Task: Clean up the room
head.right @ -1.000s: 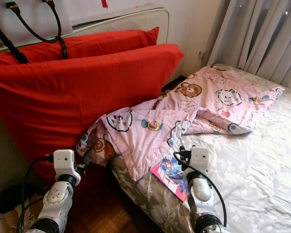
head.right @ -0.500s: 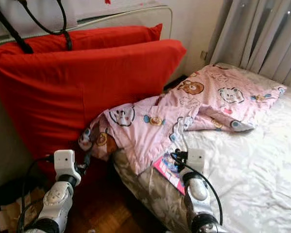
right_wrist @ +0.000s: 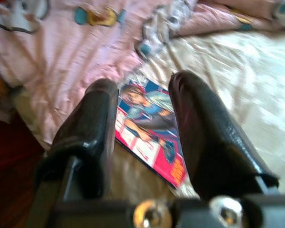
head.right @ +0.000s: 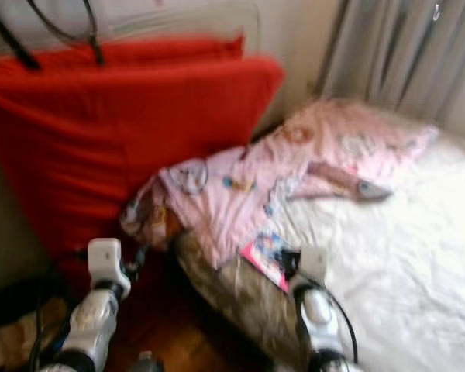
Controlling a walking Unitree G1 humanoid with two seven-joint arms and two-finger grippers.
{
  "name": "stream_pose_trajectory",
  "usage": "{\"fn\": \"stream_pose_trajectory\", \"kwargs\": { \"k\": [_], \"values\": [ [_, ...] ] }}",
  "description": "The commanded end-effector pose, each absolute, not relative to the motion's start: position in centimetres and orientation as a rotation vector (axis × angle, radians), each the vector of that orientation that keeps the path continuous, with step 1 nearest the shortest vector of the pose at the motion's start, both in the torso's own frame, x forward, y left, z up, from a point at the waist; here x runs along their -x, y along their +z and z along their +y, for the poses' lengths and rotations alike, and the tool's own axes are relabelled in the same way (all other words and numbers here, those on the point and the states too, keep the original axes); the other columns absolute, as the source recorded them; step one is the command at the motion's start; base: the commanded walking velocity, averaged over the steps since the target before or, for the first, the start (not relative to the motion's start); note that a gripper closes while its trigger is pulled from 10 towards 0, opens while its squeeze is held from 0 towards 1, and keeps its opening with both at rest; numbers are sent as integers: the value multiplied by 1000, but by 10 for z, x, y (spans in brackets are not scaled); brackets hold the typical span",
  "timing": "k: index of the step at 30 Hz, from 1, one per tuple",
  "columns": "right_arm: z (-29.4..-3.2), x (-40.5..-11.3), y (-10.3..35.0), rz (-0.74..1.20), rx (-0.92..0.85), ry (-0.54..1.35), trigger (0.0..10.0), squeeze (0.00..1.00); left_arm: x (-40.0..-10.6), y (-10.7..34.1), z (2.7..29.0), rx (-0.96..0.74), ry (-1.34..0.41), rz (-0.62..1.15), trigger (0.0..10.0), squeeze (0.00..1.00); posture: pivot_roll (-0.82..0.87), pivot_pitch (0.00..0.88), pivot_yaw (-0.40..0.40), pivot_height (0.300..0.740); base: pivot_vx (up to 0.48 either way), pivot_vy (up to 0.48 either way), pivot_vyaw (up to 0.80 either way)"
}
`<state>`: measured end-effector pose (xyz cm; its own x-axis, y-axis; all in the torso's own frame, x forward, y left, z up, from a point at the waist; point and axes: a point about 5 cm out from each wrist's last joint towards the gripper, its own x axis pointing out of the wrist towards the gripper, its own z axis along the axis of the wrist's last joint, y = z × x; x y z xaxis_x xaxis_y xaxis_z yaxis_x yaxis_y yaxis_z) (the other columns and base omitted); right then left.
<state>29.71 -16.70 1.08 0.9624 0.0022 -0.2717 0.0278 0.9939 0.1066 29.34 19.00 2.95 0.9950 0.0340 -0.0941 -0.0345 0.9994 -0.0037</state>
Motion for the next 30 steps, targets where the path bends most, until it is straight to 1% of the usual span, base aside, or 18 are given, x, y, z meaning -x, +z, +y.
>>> {"fn": "stream_pose_trajectory", "kwargs": {
  "k": [1, 8, 12, 13, 14, 30],
  "values": [
    [-167, -294, 6, 309, -114, -7, 10000, 0, -291, 24, 190, 16, 35, 128, 10000, 0, 41, 0, -41, 651, 0, 0, 0],
    [-167, -292, 2, 338, -118, -2, 10000, 0, -288, 18, 191, 22, 33, 163, 10000, 0, 42, 0, -43, 651, 0, 0, 0],
    [-166, -289, -3, 388, -111, 6, 10000, 0, -288, 17, 192, 22, 34, 175, 10000, 0, 42, 0, -43, 651, 0, 0, 0],
    [-166, -288, -4, 394, -113, 6, 10000, 0, -288, 17, 193, 22, 35, 179, 10000, 0, 44, 0, -44, 641, 0, 0, 0],
    [-166, -287, -5, 392, -110, 6, 10000, 0, -288, 17, 193, 21, 35, 180, 10000, 0, 44, 0, -44, 636, 0, 0, 0],
    [-182, -278, -13, 437, -114, -28, 10000, 0, -290, 15, 194, 18, 32, 203, 10000, 0, 40, 0, -39, 636, 0, 0, 0]
  ]
}}
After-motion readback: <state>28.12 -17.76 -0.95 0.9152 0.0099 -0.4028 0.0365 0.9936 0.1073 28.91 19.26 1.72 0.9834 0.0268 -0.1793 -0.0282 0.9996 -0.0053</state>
